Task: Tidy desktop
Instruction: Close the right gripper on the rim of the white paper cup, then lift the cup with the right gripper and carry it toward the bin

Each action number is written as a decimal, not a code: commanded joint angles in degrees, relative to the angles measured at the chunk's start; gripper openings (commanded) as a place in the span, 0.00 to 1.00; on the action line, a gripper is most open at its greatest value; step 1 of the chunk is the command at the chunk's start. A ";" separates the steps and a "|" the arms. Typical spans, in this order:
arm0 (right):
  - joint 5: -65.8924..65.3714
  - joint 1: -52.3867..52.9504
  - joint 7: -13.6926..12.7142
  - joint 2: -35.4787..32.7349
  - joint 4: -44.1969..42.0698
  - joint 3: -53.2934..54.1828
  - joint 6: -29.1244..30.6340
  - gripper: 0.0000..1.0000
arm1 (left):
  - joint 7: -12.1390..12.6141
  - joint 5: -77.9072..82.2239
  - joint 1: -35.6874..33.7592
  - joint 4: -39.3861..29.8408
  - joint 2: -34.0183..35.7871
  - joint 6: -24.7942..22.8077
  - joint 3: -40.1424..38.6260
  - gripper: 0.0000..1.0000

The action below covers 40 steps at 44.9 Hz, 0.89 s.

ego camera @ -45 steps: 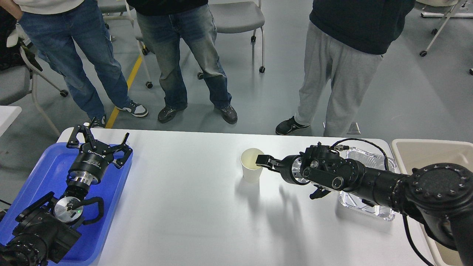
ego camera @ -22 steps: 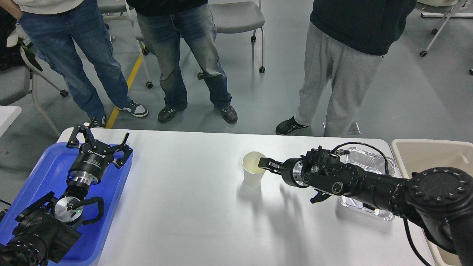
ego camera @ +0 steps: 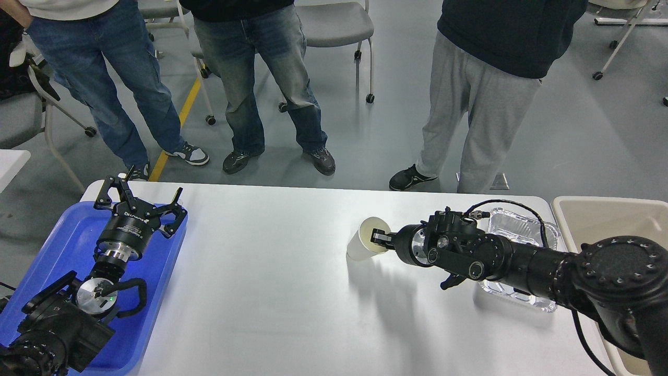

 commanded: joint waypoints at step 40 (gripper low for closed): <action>18.73 43.16 -3.27 0.00 23.27 -17.06 17.56 0.00 | 0.08 0.01 0.00 0.00 -0.09 0.00 0.08 1.00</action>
